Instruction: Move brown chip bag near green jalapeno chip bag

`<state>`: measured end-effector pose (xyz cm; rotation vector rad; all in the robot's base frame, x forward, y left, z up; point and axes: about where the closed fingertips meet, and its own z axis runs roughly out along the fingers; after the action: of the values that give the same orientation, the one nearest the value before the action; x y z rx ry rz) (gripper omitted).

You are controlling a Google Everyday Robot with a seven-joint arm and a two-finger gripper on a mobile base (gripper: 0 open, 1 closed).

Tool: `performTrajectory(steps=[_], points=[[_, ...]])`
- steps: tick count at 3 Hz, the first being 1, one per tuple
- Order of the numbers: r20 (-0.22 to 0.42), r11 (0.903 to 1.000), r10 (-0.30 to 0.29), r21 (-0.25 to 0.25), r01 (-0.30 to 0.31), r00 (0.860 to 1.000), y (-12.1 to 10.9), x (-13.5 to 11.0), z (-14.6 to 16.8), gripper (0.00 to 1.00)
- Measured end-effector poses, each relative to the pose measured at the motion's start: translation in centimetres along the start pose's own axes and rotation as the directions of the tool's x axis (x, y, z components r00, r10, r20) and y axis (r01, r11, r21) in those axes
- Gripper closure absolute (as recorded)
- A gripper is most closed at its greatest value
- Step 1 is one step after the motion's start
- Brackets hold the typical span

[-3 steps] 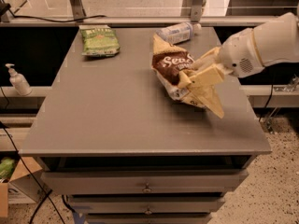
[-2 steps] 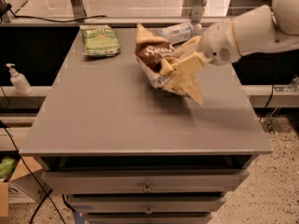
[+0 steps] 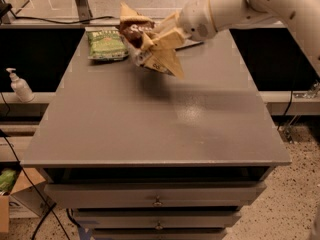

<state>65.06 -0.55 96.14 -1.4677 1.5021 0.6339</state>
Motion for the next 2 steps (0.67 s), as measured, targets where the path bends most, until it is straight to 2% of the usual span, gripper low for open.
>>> performTrajectory(steps=[2], points=[[0.006, 0.9972, 0.011, 0.074, -0.011, 1.0, -7.3, -0.5, 3.2, 0.36]])
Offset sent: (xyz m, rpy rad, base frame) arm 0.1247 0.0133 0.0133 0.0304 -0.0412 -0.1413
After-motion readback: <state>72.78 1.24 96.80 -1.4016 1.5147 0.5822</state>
